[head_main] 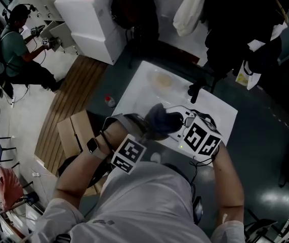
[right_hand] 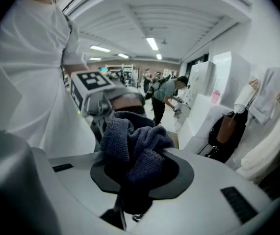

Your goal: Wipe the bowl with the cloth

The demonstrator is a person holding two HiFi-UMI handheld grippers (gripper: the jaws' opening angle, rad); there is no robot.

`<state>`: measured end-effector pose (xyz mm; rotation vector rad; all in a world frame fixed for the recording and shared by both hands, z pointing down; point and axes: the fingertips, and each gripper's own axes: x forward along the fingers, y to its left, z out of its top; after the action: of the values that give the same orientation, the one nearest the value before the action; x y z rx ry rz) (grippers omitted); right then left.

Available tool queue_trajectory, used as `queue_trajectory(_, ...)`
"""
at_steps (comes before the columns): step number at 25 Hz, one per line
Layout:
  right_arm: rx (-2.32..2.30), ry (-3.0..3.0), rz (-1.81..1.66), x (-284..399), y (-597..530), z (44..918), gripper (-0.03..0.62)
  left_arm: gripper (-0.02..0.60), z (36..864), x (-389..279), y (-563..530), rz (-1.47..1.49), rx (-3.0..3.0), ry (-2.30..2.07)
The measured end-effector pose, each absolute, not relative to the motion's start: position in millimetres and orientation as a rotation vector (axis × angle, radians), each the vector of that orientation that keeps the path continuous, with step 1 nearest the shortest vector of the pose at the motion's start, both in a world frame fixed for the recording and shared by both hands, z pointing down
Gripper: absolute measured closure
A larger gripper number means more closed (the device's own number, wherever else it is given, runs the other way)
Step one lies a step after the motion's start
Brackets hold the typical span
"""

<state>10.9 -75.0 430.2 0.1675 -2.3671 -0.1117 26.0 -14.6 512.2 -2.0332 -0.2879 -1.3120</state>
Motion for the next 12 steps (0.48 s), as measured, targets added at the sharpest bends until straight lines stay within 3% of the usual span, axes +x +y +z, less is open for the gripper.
queue_trajectory(12, -0.066, -1.921, -0.481, 20.0, -70.2, 482.0, 0.494, 0.565, 500.2, 38.4, -21.1, -1.191, -1.832, -0.228)
